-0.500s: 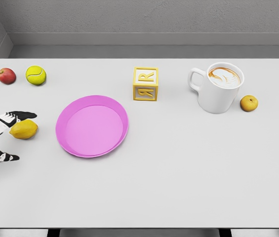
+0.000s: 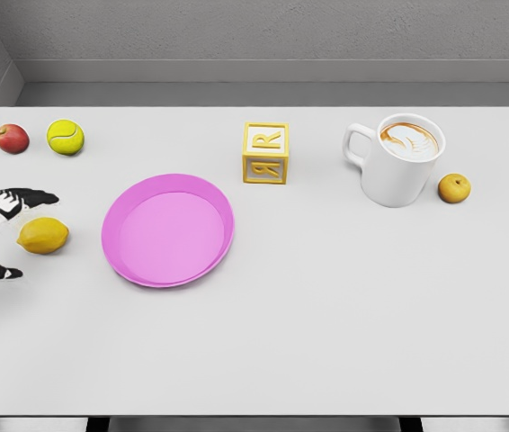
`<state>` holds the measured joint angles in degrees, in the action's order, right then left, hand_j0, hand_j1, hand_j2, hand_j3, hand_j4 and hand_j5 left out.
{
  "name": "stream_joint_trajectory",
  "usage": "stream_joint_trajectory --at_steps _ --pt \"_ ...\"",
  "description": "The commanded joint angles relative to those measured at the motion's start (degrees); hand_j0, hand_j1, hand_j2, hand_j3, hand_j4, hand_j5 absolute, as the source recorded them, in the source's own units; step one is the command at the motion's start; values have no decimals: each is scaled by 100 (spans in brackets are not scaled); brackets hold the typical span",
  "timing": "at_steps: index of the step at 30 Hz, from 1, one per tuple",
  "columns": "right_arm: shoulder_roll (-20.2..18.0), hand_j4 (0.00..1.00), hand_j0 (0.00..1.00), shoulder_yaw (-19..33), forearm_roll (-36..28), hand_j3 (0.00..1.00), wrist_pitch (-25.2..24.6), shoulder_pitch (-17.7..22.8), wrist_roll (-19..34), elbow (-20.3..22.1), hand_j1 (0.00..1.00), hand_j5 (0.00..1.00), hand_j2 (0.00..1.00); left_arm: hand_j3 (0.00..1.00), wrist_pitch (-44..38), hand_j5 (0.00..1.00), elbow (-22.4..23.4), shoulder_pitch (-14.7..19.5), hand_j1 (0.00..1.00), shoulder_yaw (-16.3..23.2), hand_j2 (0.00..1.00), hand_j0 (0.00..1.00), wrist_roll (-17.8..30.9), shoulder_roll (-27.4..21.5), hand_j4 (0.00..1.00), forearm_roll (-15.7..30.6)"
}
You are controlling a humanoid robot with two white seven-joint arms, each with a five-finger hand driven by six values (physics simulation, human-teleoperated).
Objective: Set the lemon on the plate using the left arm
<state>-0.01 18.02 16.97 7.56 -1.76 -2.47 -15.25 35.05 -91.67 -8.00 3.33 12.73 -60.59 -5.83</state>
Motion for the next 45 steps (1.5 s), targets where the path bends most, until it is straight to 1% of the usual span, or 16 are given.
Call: stream_joint_trajectory --at_steps 1,3,7,9,11,14,18,20,23,26,32,35,38,41,42,45 --pt "1 100 100 0 -1 100 0 0 1 -4 100 100 100 100 -5 100 35 17 100 -8 100 100 -7 -155 100 21" --pt "1 100 100 0 -1 100 0 0 1 -4 100 100 100 100 -5 100 501 35 100 1 100 100 28 -330 100 -110" --pt "1 100 100 0 -1 100 0 0 1 4 100 100 100 100 -5 100 492 44 100 89 100 100 564 -489 100 -181" --pt "1 100 100 0 -1 100 0 0 1 -4 100 100 100 100 -5 100 466 132 100 106 100 100 555 -577 100 -120" --pt "1 100 100 0 -1 100 0 0 1 4 100 100 100 100 -5 100 457 307 100 177 100 100 564 -533 100 -111" --pt "1 100 100 0 -1 100 0 0 1 -4 100 100 100 100 -5 100 369 712 100 546 100 100 573 -278 100 -128" --pt "1 100 100 0 -1 100 0 0 1 -4 100 100 100 100 -5 100 316 782 100 572 100 100 749 30 100 -172" --pt "1 100 100 0 -1 100 0 0 1 4 100 100 100 100 -5 100 176 800 100 599 100 100 986 223 100 -172" --pt "1 100 100 0 -1 100 0 0 1 -4 100 100 100 100 -5 100 176 853 100 599 100 100 1003 267 100 -181" --pt "1 100 100 0 -1 100 0 0 1 -4 100 100 100 100 -5 100 184 1072 100 599 100 100 1153 329 100 -111" --pt "1 100 100 0 -1 100 0 0 1 -4 100 100 100 100 -5 100 193 1116 100 616 100 100 1197 443 100 -181" --pt "1 100 100 0 -1 100 0 0 1 -4 100 100 100 100 -5 100 228 1204 100 818 100 100 1258 461 100 -199" --pt "1 100 100 0 -1 100 0 0 1 4 100 100 100 100 -5 100 246 1204 100 827 100 100 1434 583 100 -199" --pt "1 100 100 0 -1 100 0 0 1 -4 100 100 100 100 -5 100 571 1309 100 836 100 100 1443 584 100 -208" --pt "1 100 100 0 -1 100 0 0 1 -4 100 100 100 100 -5 100 738 1433 100 845 100 100 1434 584 100 -208" --pt "1 100 100 0 -1 100 0 0 1 -4 100 100 100 100 -5 100 896 1529 100 854 100 100 1487 672 100 -216"
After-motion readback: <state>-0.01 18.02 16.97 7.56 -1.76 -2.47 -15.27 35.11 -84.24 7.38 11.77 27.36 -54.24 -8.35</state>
